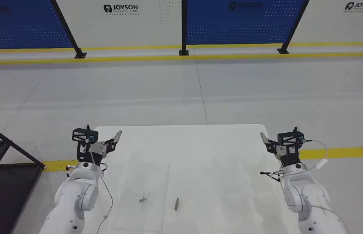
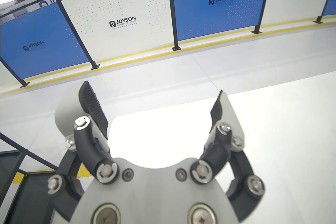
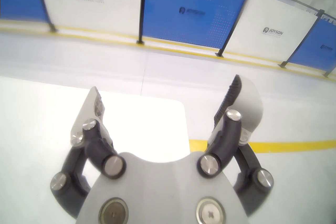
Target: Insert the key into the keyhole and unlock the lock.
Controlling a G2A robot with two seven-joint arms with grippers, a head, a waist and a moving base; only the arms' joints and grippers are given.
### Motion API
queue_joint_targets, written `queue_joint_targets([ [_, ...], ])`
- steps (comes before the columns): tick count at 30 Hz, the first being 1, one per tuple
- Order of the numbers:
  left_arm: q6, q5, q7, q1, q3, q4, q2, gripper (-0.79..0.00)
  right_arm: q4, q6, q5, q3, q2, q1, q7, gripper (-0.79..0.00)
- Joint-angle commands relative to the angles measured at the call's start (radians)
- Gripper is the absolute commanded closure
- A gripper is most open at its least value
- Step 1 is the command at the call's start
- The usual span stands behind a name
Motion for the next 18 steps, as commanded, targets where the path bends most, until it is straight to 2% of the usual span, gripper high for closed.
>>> queue_joint_targets([
  [1, -0.043, 0.038, -0.007, 0.039, 0.003, -0.039, 0.003, -0.785, 0.0, 0.0, 0.0, 0.0, 0.0, 0.0, 0.0, -0.785],
  [7, -0.111, 0.233, -0.027, 0.294, -0.004, -0.23, 0.012, -0.785, 0.0, 0.0, 0.0, 0.0, 0.0, 0.0, 0.0, -0.785],
  [8, -0.107, 0.259, -0.057, 0.351, -0.006, -0.269, 0.013, -0.785, 0.0, 0.0, 0.0, 0.0, 0.0, 0.0, 0.0, -0.785],
  [11, -0.129, 0.309, -0.131, 0.461, 0.032, -0.328, 0.012, -0.785, 0.0, 0.0, 0.0, 0.0, 0.0, 0.0, 0.0, -0.785],
  [13, -0.1, 0.374, -0.179, 0.491, 0.055, -0.344, 0.011, -0.785, 0.0, 0.0, 0.0, 0.0, 0.0, 0.0, 0.0, -0.785],
  [14, -0.104, 0.378, -0.216, 0.512, 0.093, -0.341, 0.009, -0.785, 0.0, 0.0, 0.0, 0.0, 0.0, 0.0, 0.0, -0.785],
  [18, -0.06, 0.399, -0.35, 0.495, 0.184, -0.299, -0.001, -0.785, 0.0, 0.0, 0.0, 0.0, 0.0, 0.0, 0.0, -0.785],
])
